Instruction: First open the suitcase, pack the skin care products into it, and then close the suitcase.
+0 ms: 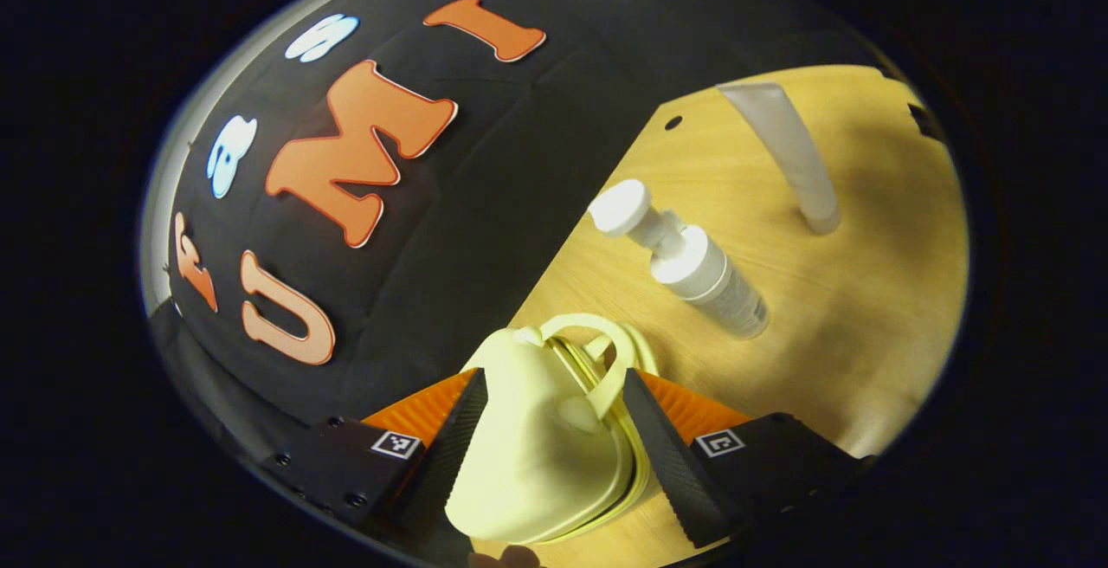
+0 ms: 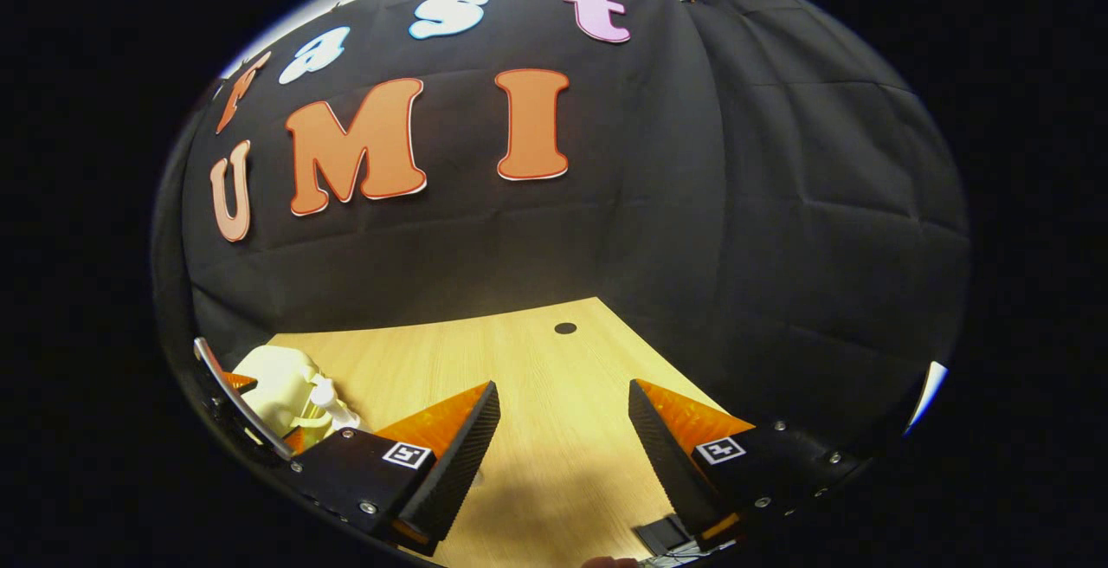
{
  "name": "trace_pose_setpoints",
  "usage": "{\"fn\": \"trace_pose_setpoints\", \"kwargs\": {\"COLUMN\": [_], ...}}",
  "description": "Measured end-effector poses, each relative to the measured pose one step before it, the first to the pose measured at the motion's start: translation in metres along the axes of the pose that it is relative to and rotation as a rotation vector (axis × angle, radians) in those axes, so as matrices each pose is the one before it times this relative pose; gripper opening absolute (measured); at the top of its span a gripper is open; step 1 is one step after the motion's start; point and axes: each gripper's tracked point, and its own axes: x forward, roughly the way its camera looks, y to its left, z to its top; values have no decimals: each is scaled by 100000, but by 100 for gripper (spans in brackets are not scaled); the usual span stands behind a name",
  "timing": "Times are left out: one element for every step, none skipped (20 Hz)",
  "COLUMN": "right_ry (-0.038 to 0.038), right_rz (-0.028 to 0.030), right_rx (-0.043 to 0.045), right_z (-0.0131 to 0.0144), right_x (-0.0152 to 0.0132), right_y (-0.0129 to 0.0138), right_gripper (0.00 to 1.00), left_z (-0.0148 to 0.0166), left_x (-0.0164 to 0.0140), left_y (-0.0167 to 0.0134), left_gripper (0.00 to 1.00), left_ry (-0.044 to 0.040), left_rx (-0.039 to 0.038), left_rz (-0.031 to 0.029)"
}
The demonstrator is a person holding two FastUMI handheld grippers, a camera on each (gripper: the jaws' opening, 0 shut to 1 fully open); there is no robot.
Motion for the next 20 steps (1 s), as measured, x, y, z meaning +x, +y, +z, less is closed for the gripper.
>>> {"fn": "trace_pose_setpoints", "kwargs": {"right_ry": [987, 702, 256, 275, 344, 415, 490, 352, 234, 21, -116, -202, -175, -119, -17, 27, 27, -18, -83, -118], "right_rz": [-1065, -839, -873, -921, -793, -620, -470, -375, -331, -341, -285, -215, -103, 49, 5, 66, 58, 185, 393, 395], "right_rx": [684, 651, 545, 122, -134, -95, 120, 389, 502, 568, 588, 408, 61, -204, -381, -410, -329, -348, -326, -455], "right_z": [-350, -238, -143, -152, -76, -199, -106, -78, 38, 43, 46, 39, 84, -65, 81, 46, 10, -26, 49, -37], "right_x": [12, 7, -91, -71, 1, -3, -8, -33, -30, -81, -19, 7, -6, -224, -132, 38, -12, -60, -57, -106], "right_y": [-380, -331, -352, -220, -319, -231, -177, -166, -75, 94, -3, -52, -17, -61, -35, 63, 10, 70, 70, 180], "right_gripper": [95, 95, 96, 95, 95, 95, 95, 95, 95, 95, 95, 95, 95, 95, 95, 95, 95, 95, 95, 95], "left_z": [-397, -304, -45, 163, 30, 208, 72, -60, 18, -243, -174, 13, -161, -66, 260, 297, 389, 188, 289, -47], "left_x": [569, 743, 533, 466, 257, 326, 452, 422, 441, 240, 214, 260, -52, 488, 142, -474, -398, 373, -803, -317], "left_y": [-339, -410, -188, 5, 60, -60, -235, -77, -192, -213, -416, -550, 92, 14, -13, -81, -12, 0, 525, 673], "left_gripper": [99, 100, 98, 98, 100, 98, 98, 98, 98, 98, 98, 98, 96, 79, 62, 53, 39, 24, 8, 8], "left_ry": [1514, 1142, 325, 163, -71, 75, 62, 694, 846, 1433, 1417, 1007, 700, -192, -231, -809, -416, -1138, -603, -301], "left_rx": [2064, 1457, 1538, 1541, 967, 846, 544, 479, 554, 578, 420, 329, 386, 173, 231, 467, 1725, 1694, -1126, -3140], "left_rz": [-1121, -1131, -412, 257, 390, 13, -585, -444, -727, -804, -1880, -2557, 717, 133, 35, 981, 748, -816, -158, -371]}}
